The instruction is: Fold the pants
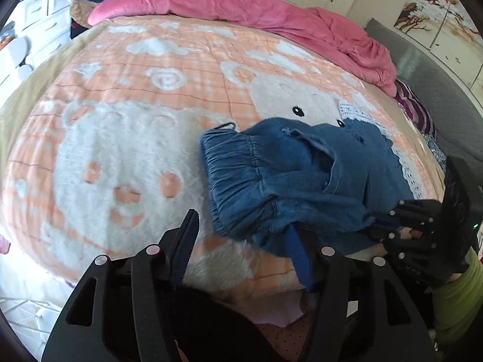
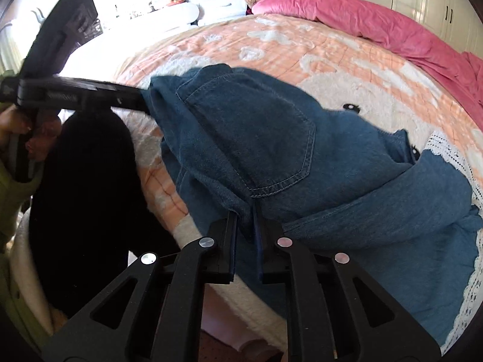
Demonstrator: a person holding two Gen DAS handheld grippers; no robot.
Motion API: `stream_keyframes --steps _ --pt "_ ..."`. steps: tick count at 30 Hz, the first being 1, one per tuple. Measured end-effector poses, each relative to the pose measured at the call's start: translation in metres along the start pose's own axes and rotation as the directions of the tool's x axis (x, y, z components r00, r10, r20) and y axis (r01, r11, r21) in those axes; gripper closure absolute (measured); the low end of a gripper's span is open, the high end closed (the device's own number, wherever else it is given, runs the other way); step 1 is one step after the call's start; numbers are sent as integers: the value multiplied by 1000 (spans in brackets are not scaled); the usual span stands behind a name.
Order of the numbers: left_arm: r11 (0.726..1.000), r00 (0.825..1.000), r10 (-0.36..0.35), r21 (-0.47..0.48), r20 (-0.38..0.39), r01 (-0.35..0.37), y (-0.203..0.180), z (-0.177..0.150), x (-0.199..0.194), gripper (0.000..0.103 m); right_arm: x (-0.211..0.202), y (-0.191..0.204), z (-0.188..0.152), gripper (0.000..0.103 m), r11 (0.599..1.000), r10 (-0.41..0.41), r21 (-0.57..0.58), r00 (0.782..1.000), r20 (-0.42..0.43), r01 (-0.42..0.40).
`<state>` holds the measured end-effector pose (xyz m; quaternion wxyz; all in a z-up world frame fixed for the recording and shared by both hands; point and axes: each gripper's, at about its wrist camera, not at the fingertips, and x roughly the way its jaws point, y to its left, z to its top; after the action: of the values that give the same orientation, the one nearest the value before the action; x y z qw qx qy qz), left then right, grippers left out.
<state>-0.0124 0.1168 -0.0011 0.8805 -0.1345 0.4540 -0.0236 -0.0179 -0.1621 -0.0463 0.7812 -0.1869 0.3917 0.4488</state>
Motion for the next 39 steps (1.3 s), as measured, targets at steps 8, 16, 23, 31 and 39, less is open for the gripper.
stream_keyframes --steps 8,16,23,31,39 --pt "995 994 67 67 85 -73 -21 -1 -46 47 17 7 -11 89 1000 25 1 998 -52 -25" --pt "979 996 -92 182 13 88 -88 11 2 66 4 5 -12 74 994 101 36 995 -27 -100" --pt "979 990 49 202 -134 -21 -74 -11 66 71 -54 -51 6 59 985 -25 171 990 138 1" --pt "985 995 -75 153 -62 84 -79 -7 16 69 -38 -150 23 57 915 -194 359 981 -4 182" --pt "933 978 -206 294 -36 207 -155 22 20 50 -37 -204 43 48 886 -260 399 966 1 238"
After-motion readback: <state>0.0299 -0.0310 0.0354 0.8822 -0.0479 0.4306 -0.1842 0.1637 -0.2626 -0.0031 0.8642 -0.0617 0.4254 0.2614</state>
